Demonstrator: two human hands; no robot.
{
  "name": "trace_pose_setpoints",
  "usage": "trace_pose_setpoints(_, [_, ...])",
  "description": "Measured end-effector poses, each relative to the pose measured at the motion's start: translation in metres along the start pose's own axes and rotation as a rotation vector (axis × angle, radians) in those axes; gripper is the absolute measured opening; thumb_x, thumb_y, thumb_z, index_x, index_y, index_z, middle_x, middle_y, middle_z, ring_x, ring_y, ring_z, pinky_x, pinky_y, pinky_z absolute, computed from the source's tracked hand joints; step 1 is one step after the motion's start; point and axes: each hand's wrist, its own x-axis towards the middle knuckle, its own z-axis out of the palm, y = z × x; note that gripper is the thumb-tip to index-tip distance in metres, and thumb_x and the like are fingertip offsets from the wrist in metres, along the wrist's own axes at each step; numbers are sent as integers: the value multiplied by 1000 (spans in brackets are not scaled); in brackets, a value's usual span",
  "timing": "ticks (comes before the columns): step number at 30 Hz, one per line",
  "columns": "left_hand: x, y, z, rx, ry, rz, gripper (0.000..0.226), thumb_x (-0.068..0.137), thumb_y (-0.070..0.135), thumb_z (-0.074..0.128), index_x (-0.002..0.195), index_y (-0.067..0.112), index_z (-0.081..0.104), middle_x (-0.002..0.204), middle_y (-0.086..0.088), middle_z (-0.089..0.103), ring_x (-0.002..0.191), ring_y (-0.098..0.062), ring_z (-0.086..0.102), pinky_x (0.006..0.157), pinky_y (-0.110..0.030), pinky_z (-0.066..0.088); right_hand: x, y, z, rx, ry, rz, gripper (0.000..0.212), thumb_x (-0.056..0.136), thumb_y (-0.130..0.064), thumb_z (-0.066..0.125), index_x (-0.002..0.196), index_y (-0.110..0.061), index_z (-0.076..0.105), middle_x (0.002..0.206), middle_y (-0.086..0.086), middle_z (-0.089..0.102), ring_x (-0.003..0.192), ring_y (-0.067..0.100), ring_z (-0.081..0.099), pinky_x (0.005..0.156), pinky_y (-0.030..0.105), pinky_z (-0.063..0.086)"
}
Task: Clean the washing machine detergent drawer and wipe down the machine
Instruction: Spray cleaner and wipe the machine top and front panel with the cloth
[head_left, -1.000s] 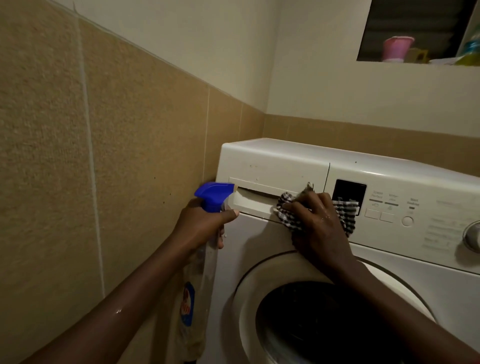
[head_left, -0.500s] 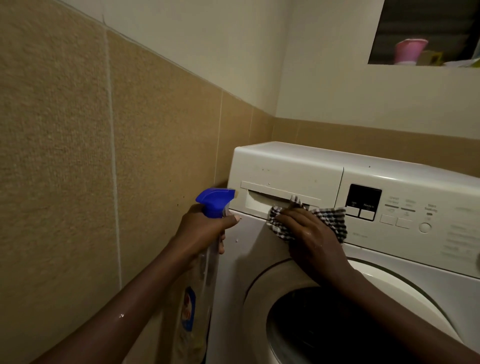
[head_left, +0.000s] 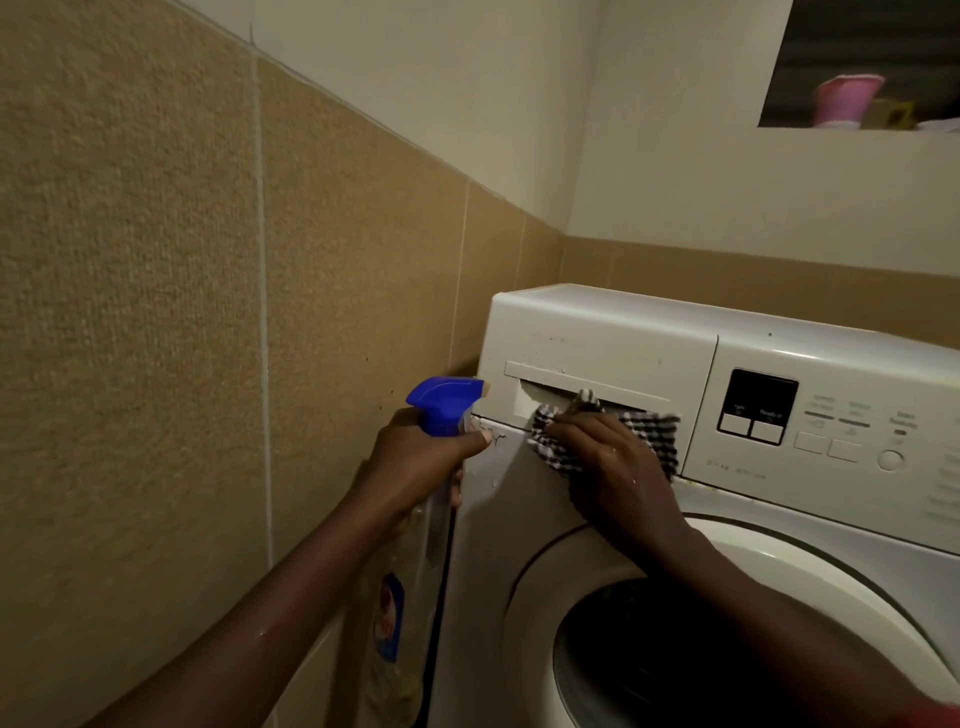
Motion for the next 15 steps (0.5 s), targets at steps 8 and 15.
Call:
trace_pose_setpoints(8, [1, 3, 3, -34, 7, -14, 27, 86, 22, 73, 103, 3, 63, 61, -5, 58, 46, -13, 57, 43, -23, 48, 6, -7, 14, -46, -81, -93, 54, 67, 4, 74, 119, -8, 67, 121, 11, 67, 113, 27, 62, 87, 36, 54])
trace_pose_setpoints(15, [7, 7, 2, -64, 12, -17, 28, 85, 24, 73, 104, 7, 62, 64, -3, 60, 50, -13, 58, 46, -24, 49, 59, -2, -13, -171, 73, -140, 38, 76, -3, 55, 112, -4, 69, 115, 15, 68, 108, 32, 63, 85, 41, 55])
